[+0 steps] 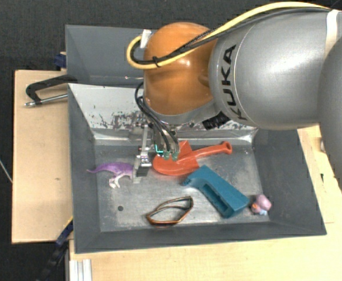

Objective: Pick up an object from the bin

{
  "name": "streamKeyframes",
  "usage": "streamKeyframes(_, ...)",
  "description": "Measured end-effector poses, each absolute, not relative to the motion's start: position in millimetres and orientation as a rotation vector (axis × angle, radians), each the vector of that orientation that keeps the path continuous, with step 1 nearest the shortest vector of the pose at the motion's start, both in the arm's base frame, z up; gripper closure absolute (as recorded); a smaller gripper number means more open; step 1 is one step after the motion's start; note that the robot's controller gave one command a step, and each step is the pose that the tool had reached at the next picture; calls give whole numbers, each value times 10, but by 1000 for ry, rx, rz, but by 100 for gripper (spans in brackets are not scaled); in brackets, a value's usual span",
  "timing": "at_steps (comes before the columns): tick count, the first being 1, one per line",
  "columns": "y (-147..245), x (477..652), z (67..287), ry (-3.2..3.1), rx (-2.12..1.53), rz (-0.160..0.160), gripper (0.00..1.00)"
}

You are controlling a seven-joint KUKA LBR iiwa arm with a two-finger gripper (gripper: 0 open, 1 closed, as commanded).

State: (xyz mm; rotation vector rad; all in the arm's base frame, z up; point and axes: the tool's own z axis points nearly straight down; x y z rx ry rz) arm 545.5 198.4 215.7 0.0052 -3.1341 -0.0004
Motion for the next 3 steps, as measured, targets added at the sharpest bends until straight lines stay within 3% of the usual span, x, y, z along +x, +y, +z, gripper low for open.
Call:
streamKeyframes(1, 1972, 5475, 2205, -3143, 1, -3, 0)
streamKeyframes(2, 1955, 5494, 1566, -3143, 138, -3, 0)
streamKeyframes(3, 1982, 5456, 1213, -3133, 196, -1, 0)
